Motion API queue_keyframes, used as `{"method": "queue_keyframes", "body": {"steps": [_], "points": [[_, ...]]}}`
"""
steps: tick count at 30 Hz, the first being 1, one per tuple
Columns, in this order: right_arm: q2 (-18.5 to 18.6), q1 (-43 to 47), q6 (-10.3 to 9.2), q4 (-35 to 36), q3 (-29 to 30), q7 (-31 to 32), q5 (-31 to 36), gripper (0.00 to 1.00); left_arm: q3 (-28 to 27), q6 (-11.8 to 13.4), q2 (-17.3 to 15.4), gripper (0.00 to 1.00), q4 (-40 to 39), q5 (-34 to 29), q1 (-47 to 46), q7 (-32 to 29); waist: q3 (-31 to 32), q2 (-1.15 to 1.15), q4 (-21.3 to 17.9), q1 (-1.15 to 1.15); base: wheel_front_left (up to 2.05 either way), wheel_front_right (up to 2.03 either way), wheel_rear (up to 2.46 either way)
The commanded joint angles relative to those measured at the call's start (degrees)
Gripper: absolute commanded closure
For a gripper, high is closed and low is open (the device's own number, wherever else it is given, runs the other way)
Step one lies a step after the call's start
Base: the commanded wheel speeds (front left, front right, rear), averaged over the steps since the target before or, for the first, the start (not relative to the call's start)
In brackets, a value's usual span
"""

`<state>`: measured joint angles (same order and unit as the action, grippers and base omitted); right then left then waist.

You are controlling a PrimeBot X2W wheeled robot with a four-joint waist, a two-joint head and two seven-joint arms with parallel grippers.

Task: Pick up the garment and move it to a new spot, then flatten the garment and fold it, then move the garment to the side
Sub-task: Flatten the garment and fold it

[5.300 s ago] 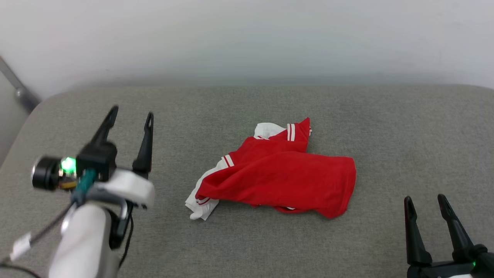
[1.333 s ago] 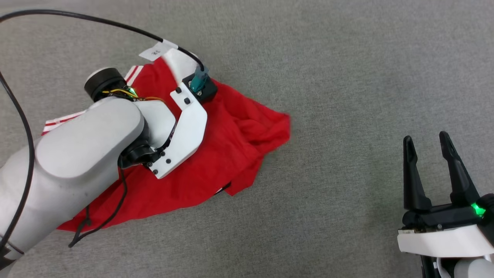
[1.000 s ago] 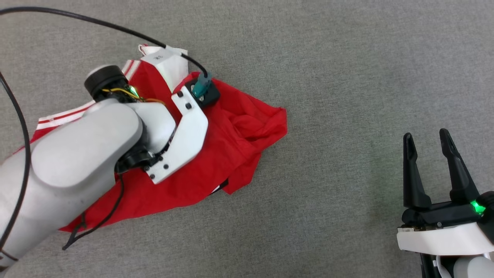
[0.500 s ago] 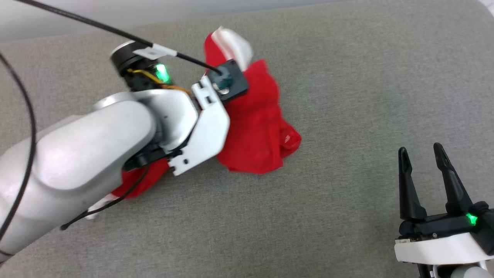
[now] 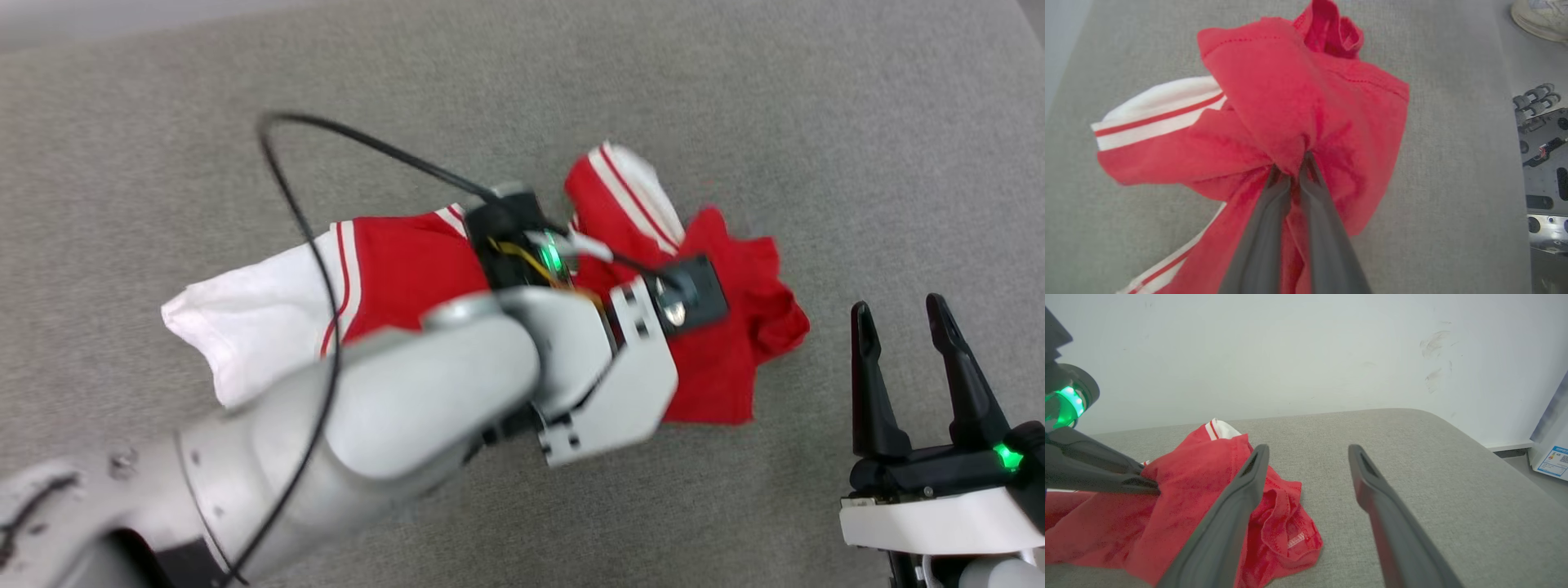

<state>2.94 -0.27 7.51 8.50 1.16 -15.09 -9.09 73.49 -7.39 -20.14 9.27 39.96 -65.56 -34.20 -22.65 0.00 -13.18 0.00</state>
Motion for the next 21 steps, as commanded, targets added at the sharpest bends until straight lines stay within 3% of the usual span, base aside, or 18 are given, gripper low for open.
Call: {"method": "queue_keyframes", "body": {"steps": [1, 6, 10, 11, 12, 13, 19, 21], "points": [[-0.13, -1.14, -0.04, 0.19, -0.16, -0.11, -0.49, 0.0, -0.09, 0.06, 0.35, 1.0, -0.25, -1.01, 1.74, -1.06, -1.78, 0.0, -1.01, 0.0, 0.0, 0.0, 0.0], [-0.12, -2.22, -0.04, 0.22, -0.08, -0.11, -0.86, 0.0, 0.07, 0.05, 0.7, 1.0, 0.61, -2.54, 7.15, -4.76, -3.67, 0.0, -1.52, 0.0, 0.0, 0.0, 0.0], [-0.12, -2.28, -0.04, -0.02, 0.14, -0.11, -0.7, 0.0, 0.44, 0.06, -0.28, 1.0, 2.96, -2.73, 8.31, -3.7, -3.5, 0.0, -1.36, 0.0, 0.0, 0.0, 0.0], [-0.12, -2.13, -0.04, -0.15, 0.34, -0.11, -0.56, 0.0, 0.36, 0.06, -0.22, 0.92, 3.17, -2.82, 7.99, -2.44, -3.1, 0.0, -1.13, 0.0, 0.0, 0.0, 0.0], [-0.12, -1.92, -0.04, -0.24, 0.49, -0.11, -0.37, 0.0, 0.24, 0.06, 0.03, 0.09, 3.12, -3.05, 7.33, -0.39, -2.55, 0.0, -0.83, 0.0, 0.0, 0.0, 0.0], [-0.12, -1.61, -0.04, -0.33, 0.54, -0.11, -0.14, 0.0, 0.05, 0.07, 0.29, 0.0, 3.31, -2.97, 6.41, 2.37, -1.88, 0.0, -0.5, 0.0, 0.0, 0.0, 0.0], [-0.11, 0.43, -0.04, -0.82, 1.77, -0.11, 1.06, 0.0, -1.06, 0.16, 0.72, 0.0, 5.56, -4.75, 4.22, 21.05, 4.26, 0.0, 2.09, 0.0, 0.0, 0.0, 0.0], [-0.12, 1.04, -0.04, -0.78, 2.25, -0.11, 1.63, 0.0, -2.63, 1.76, 0.78, 0.0, 5.75, -5.32, 5.65, 26.42, 6.45, 0.0, 2.99, 0.0, 0.0, 0.0, 0.0]]}}
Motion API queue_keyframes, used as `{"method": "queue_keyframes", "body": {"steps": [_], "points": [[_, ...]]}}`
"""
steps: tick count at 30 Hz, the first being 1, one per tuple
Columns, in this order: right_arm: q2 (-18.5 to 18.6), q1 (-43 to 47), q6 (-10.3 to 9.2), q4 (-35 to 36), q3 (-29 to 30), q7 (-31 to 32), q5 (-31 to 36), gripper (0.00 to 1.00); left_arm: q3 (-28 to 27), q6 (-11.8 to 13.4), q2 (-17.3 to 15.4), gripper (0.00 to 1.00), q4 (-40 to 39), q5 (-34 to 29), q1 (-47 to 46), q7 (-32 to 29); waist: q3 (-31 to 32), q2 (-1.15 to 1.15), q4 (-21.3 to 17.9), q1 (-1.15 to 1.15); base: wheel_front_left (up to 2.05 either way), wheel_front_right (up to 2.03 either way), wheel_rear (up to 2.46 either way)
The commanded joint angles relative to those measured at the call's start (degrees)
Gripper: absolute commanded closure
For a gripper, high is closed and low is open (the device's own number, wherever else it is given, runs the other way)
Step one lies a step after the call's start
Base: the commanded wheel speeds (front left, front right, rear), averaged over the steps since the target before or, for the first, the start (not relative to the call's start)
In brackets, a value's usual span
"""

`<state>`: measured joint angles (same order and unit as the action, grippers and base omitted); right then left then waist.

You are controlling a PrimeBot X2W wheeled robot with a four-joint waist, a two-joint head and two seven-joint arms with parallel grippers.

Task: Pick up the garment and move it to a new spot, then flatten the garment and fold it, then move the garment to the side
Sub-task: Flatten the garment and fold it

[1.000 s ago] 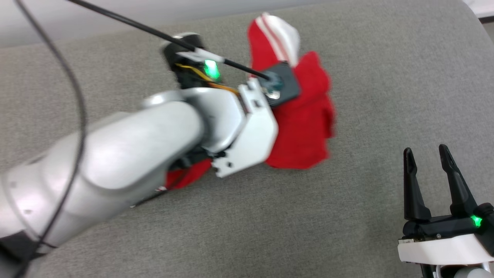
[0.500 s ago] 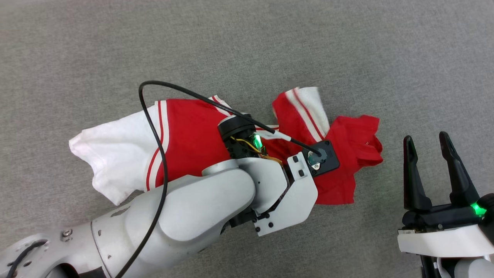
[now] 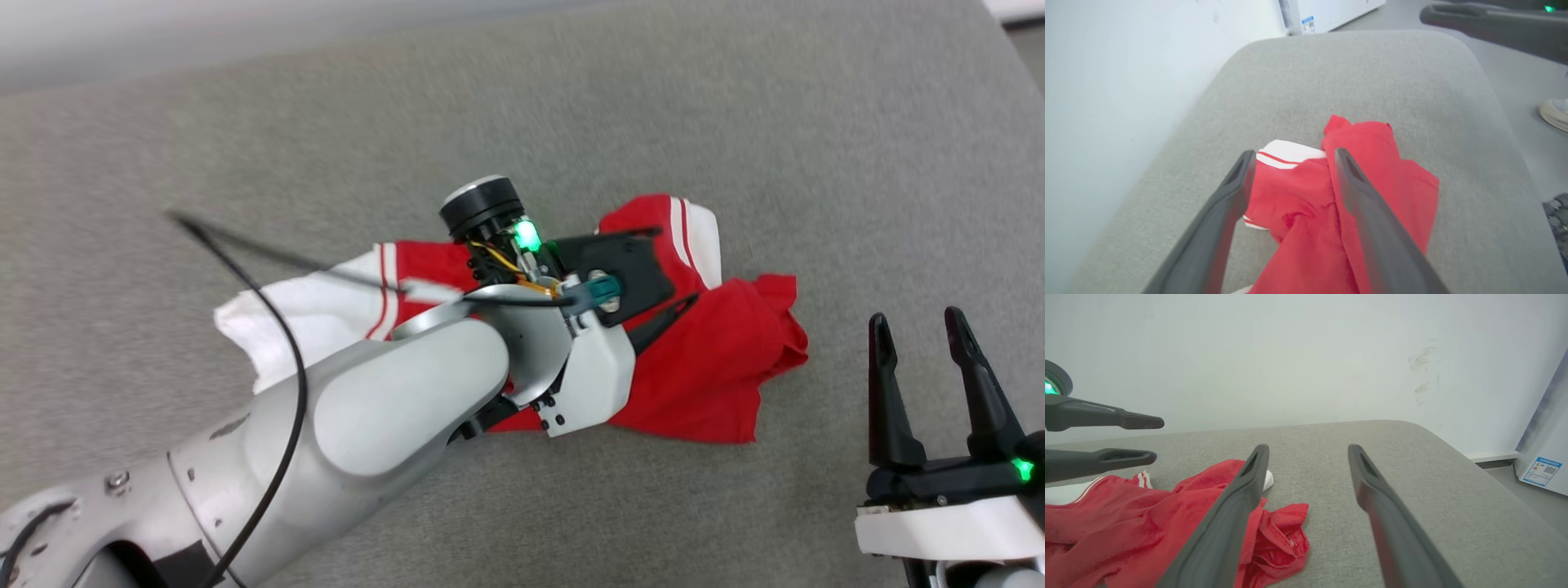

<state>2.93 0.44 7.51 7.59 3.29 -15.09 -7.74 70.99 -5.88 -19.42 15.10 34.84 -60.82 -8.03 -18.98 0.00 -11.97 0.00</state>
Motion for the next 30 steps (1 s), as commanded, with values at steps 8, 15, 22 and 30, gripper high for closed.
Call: {"method": "queue_keyframes", "body": {"steps": [8, 15, 22, 30], "points": [[-0.09, 1.08, -0.04, 1.59, 4.02, -0.11, 3.43, 0.0, -7.51, 15.51, -4.63, 0.0, -3.19, -3.62, 9.72, 17.4, 8.86, 0.0, 5.6, 0.0, 0.0, 0.0, 0.0], [-0.1, -2.37, -0.04, 4.99, 7.04, -0.11, 9.2, 0.0, -16.09, 30.12, -11.59, 0.0, -7.44, -3.69, 22.1, 22.96, 10.44, 0.0, 7.76, 0.0, 0.0, 0.0, 0.0], [5.5, -6.81, -0.04, 3.71, 6.23, -0.11, 12.9, 0.0, -27.92, 39.83, -14.83, 0.0, -15.3, -5.9, 36.82, 23.26, 10.96, 0.0, 9.56, 0.0, 0.0, 0.0, 0.0], [22.04, -16.39, -0.04, -7.57, -4.58, 9.13, 7.74, 0.0, -39.91, 42.41, -13.06, 0.0, -20.8, -10.68, 50.86, 23.22, 10.38, 0.0, 11.28, 0.0, 0.0, 0.0, 0.0]]}}
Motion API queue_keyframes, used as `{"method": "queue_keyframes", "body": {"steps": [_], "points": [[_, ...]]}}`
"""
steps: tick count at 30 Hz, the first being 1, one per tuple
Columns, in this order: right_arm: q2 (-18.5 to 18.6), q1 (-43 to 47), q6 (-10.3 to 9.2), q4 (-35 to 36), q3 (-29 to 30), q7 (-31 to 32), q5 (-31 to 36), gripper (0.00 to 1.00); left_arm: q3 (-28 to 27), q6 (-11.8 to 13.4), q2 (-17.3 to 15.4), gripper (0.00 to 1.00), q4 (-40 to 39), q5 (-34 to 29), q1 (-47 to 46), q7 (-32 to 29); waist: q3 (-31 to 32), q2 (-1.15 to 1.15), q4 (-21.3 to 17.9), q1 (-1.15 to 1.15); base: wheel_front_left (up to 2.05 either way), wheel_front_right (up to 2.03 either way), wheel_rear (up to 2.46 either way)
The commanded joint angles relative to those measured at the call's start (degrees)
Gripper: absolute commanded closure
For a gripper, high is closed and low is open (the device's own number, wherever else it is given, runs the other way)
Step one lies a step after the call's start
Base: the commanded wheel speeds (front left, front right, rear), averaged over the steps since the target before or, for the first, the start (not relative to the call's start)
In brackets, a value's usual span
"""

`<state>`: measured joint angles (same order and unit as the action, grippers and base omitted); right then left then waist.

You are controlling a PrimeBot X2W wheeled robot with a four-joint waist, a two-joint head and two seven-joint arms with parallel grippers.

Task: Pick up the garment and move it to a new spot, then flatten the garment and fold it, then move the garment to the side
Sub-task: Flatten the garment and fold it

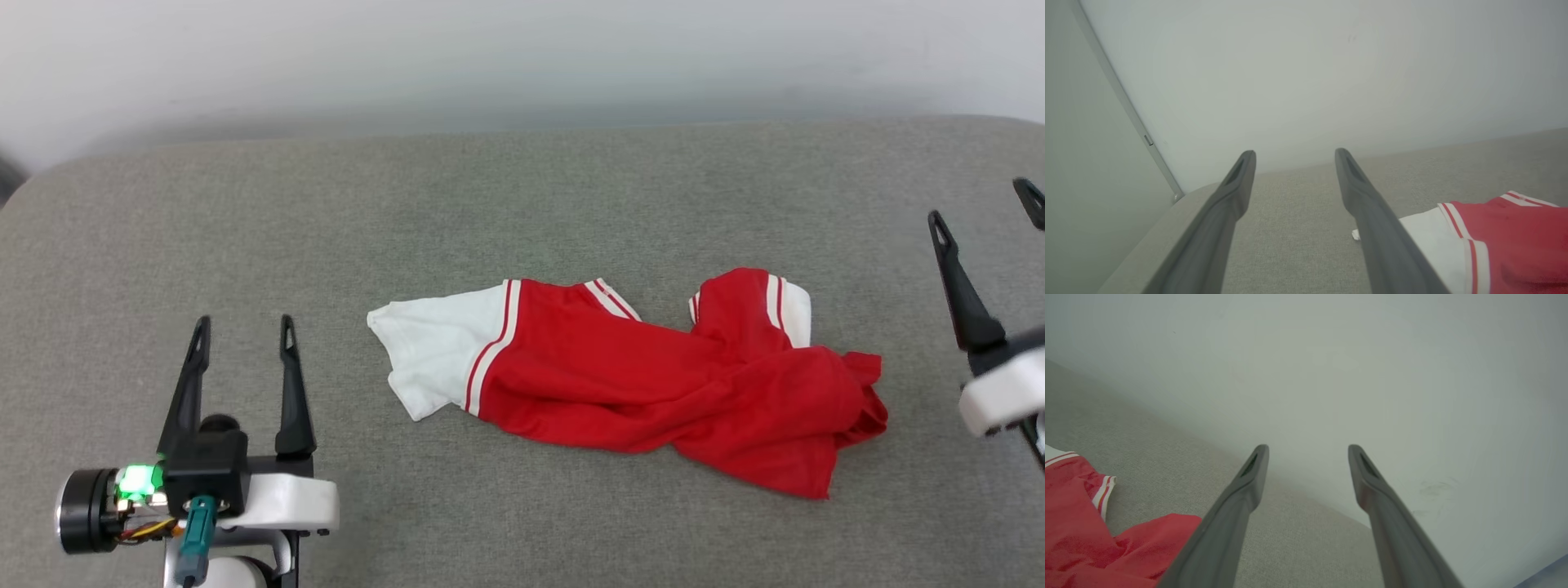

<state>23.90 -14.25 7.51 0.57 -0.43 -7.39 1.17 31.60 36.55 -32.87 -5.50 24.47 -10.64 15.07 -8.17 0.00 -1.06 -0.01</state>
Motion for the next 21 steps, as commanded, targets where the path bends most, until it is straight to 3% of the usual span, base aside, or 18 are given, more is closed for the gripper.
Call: {"method": "queue_keyframes", "body": {"steps": [1, 7, 8, 12, 16, 21], "points": [[3.54, -3.21, -0.04, -1.66, -3.18, 5.15, -2.93, 0.0, -1.58, -0.28, 0.78, 0.0, -0.6, -0.95, 1.68, 0.13, -0.77, 0.0, 0.75, 0.01, 0.0, 0.0, 0.0], [17.29, -13.72, -0.05, -3.86, -19.09, 30.77, -18.01, 0.0, -6.02, -2.8, 3.57, 0.0, -1.84, -4.8, 4.29, 0.13, -3.81, 0.0, 3.45, 0.01, 0.0, 0.0, 0.0], [17.29, -13.72, -0.05, -3.86, -19.09, 30.77, -18.01, 0.0, -6.02, -2.8, 3.57, 0.0, -1.84, -4.8, 4.29, 0.13, -3.81, 0.0, 3.45, 0.01, 0.0, 0.0, 0.0], [24.6, -21.04, -0.05, -2.21, -29.63, 45.65, -26.88, 0.0, -8.16, -5.06, 6.17, 0.0, -2.27, -7.35, 3.74, 0.14, -6.69, 0.0, 5.31, 0.01, 0.0, 0.0, 0.0], [27.59, -28.08, -0.05, -1.52, -37.12, 58.93, -34.53, 0.0, -9.73, -7.65, 9.07, 0.0, -2.27, -9.61, 2.72, 0.14, -9.95, 0.0, 7.05, 0.01, 0.0, 0.0, 0.0], [26.25, -34.01, -0.05, -4.4, -41.26, 66.5, -39.92, 0.0, -11.81, -11.3, 12.54, 0.0, -1.45, -11.87, 0.6, 0.14, -13.56, 0.0, 8.94, 0.01, 0.0, 0.0, 0.0]]}}
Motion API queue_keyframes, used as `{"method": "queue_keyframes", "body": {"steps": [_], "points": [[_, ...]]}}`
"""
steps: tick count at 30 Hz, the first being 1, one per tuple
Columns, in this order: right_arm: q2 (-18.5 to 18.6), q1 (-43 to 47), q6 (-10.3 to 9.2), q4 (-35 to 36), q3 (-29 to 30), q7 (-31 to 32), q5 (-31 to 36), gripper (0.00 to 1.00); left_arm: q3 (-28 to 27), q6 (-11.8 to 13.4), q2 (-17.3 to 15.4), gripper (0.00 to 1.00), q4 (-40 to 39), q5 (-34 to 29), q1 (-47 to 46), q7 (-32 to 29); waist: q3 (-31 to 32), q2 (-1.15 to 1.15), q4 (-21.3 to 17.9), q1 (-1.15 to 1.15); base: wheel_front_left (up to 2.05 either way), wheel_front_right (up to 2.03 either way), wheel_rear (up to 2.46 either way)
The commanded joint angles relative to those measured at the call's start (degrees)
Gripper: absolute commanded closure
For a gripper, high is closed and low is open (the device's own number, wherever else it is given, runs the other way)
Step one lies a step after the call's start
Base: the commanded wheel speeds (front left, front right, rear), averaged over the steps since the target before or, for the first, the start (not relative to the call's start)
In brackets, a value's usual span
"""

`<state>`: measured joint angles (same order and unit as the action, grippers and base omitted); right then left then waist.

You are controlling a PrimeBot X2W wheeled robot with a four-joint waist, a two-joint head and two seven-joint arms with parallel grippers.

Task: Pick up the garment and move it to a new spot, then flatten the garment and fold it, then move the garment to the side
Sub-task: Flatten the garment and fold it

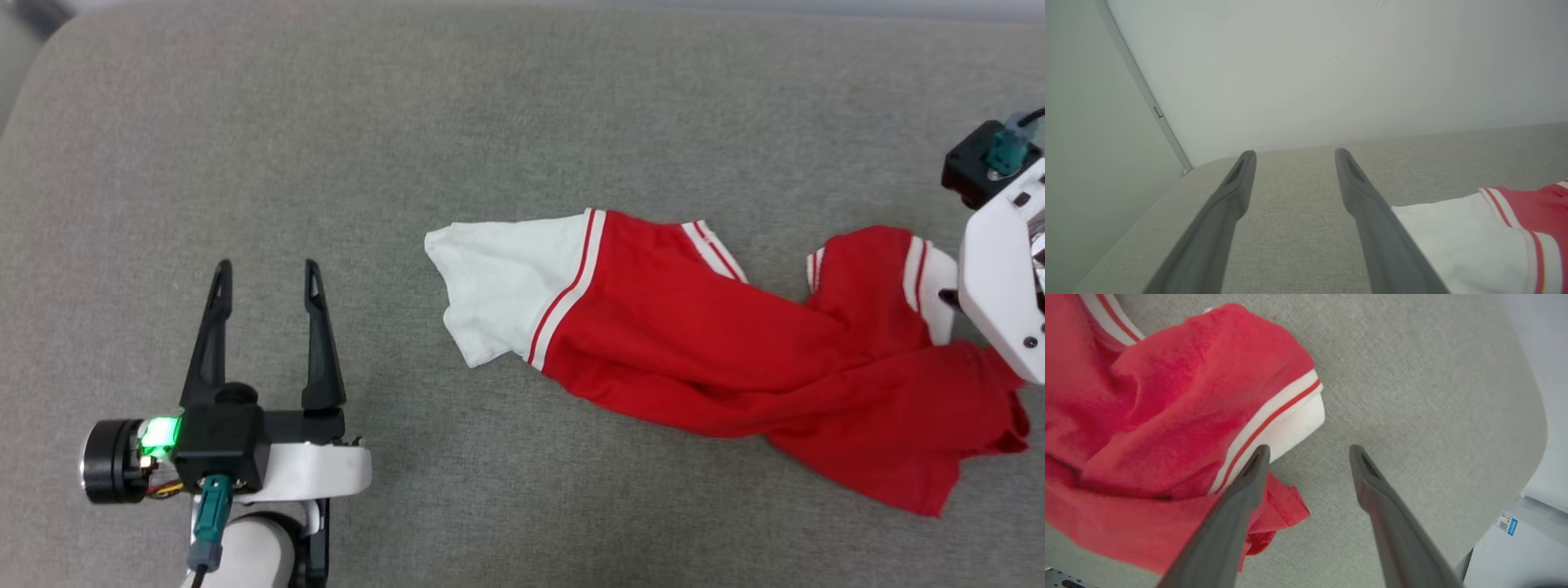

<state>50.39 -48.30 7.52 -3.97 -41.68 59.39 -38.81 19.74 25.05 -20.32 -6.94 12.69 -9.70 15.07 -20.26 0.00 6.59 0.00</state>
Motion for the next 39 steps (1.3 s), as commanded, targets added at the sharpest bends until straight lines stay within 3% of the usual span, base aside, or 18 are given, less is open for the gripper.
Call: {"method": "queue_keyframes", "body": {"steps": [1, 7, 14, 15, 16, 26, 33, 36, 39], "points": [[-0.57, -0.7, -0.06, -0.68, -0.53, 0.39, -0.32, 0.0, -0.37, -0.44, 0.74, 0.0, 0.19, -0.51, -0.6, 0.14, -2.1, 0.0, 1.61, 0.0, 0.0, 0.0, 0.0], [-1.45, -1.1, -0.06, -6.16, -3.8, 1.43, -2.14, 0.0, -3.15, -3.67, 3.87, 0.0, 0.5, -2.63, -1.51, 0.14, -5.2, 0.0, 2.94, 0.0, 0.0, 0.0, 0.0], [-2.53, 2.03, -0.04, -9.0, -8.25, -1.42, -5.27, 0.0, -6.29, -6.38, 6.26, 0.0, 0.95, -4.76, -0.91, 0.14, -5.57, 0.0, 2.67, 0.0, 0.0, 0.0, 0.0], [-2.24, 1.46, -0.04, -8.85, -8.58, -2.13, -5.02, 0.75, -6.67, -6.78, 6.46, 0.0, 1.07, -5.02, -0.69, 0.14, -5.24, 0.0, 2.47, 0.0, 0.0, 0.0, 0.0], [-2.09, 0.69, -0.04, -8.68, -8.61, -3.11, -4.94, 1.0, -6.97, -7.04, 6.74, 0.0, 1.25, -5.23, -0.43, 0.14, -4.81, 0.0, 2.2, 0.0, 0.0, 0.0, 0.0], [2.49, -7.45, -0.07, -6.94, -5.55, -14.33, -4.33, 1.0, -9.97, -9.34, 8.29, 0.0, 1.39, -7.18, 2.22, 0.14, -0.34, 0.0, -0.48, 0.0, 0.0, 0.0, 0.0], [6.31, -4.67, -0.06, -12.87, -0.63, -17.5, -4.01, 1.0, -10.64, -10.78, 9.31, 0.0, 0.62, -8.3, 2.36, 0.14, -1.83, 0.0, -0.26, 0.0, 0.0, 0.0, 0.0], [5.66, -0.81, -0.06, -16.67, 0.0, -17.4, -3.31, 1.0, -11.18, -11.27, 9.56, 0.0, 0.85, -8.54, 2.29, 0.14, -3.07, 0.0, 0.14, 0.0, 0.0, 0.0, 0.0], [2.49, 2.76, -0.06, -21.12, 1.5, -19.19, -2.73, 1.0, -11.76, -11.75, 9.94, 0.0, 1.05, -8.55, 1.79, 0.14, -4.2, 0.0, 0.5, 0.0, 0.0, 0.0, 0.0]]}}
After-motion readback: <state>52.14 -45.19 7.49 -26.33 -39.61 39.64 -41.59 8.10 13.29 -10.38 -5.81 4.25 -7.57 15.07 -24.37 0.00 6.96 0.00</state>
